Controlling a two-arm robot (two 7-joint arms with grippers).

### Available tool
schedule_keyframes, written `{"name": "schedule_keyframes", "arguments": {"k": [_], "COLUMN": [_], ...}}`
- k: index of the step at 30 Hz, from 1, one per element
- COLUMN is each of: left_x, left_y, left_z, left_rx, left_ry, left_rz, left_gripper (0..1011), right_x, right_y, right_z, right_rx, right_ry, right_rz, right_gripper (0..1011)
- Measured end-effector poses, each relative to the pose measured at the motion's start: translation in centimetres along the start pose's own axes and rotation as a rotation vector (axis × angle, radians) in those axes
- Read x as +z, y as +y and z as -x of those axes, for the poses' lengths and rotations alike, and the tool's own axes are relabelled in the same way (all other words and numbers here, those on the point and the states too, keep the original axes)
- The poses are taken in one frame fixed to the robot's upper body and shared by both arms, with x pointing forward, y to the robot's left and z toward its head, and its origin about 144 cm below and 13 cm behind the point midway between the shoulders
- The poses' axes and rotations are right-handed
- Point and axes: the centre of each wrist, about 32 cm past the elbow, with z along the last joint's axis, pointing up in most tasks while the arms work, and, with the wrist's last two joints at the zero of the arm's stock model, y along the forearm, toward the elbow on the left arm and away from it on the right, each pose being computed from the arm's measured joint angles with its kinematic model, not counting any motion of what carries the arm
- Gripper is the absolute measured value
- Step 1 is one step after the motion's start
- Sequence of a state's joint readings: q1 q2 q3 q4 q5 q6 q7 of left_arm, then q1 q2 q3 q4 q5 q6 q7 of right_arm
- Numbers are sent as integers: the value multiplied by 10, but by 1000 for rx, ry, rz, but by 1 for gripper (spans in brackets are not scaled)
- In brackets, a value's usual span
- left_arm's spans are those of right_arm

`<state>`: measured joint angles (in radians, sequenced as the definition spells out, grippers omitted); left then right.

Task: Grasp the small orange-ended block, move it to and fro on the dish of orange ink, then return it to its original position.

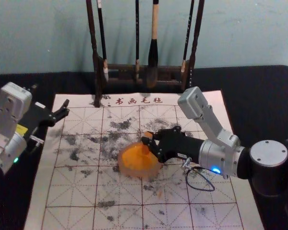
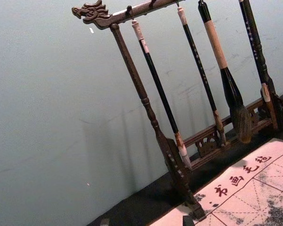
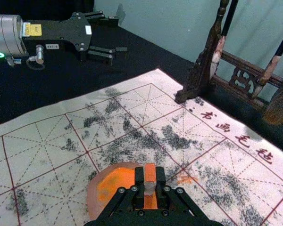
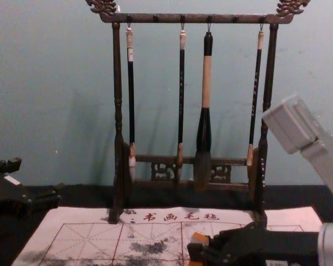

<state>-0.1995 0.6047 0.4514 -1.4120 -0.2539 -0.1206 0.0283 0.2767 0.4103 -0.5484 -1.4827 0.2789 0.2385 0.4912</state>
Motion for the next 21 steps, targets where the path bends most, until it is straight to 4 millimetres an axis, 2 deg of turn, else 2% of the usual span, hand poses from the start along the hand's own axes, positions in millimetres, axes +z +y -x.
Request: {"name": "schedule_keyframes", "arguments": {"k": [21], "left_x": [0], "left_y": [0], "left_z": [0], "left_rx": [0], "left_ry": [0], "left_rz": [0], "left_gripper": [1001], "right_x": [-5], "right_y": [-14], "right_z": [8], "right_rx": [44], "right_ry": [13], "right_rz": [6], "right_gripper": [127]}}
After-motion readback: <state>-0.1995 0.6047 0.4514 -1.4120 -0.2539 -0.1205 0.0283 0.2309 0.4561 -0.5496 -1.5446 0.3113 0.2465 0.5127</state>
